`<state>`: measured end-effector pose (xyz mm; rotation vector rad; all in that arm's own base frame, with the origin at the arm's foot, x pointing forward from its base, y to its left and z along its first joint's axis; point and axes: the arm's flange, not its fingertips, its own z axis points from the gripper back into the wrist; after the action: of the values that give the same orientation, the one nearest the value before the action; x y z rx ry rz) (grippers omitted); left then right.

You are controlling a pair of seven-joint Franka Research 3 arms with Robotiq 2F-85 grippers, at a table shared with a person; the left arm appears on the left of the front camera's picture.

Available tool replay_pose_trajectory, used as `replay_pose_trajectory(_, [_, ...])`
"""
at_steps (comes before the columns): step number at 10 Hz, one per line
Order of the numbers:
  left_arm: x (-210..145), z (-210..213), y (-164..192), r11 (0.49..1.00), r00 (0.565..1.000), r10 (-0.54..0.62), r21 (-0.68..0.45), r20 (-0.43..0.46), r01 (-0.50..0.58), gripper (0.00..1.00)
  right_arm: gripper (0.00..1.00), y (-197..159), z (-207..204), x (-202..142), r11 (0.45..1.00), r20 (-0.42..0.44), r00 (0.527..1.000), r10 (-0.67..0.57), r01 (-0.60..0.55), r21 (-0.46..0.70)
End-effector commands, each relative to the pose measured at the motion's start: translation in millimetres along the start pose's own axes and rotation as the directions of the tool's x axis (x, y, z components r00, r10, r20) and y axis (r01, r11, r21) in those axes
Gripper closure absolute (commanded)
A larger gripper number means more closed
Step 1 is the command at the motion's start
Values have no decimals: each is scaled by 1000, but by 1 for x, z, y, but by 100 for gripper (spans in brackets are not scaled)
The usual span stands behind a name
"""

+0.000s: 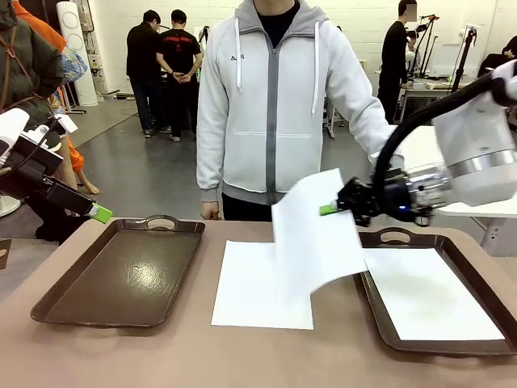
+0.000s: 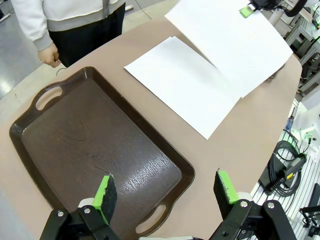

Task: Sort the A4 documents.
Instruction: Place the A4 Paper in the designated Handle tray.

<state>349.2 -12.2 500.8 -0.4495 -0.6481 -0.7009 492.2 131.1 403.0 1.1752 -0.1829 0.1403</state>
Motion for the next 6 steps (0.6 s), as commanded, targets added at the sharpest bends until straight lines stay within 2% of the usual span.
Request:
replay_pose_trajectory(1, [-1, -1, 3, 1000, 1000, -12, -16, 10, 12, 0, 99, -6, 28, 0, 997, 8, 998, -69, 69, -41])
replay_pose_trajectory(2, [-1, -1, 3, 1000, 1000, -12, -16, 10, 12, 0, 99, -12, 40, 5, 994, 4, 996, -84, 84, -65])
replay_pose_trajectory(5, [-1, -1, 3, 1000, 1000, -12, -16, 10, 12, 0, 99, -45, 70, 20, 970, -100, 984, -147, 124, -209])
replay_pose_trajectory(6, [-1, -1, 3, 1000, 1000, -12, -16, 10, 12, 0, 99, -52, 85, 23, 952, -98, 980, -175, 143, -271])
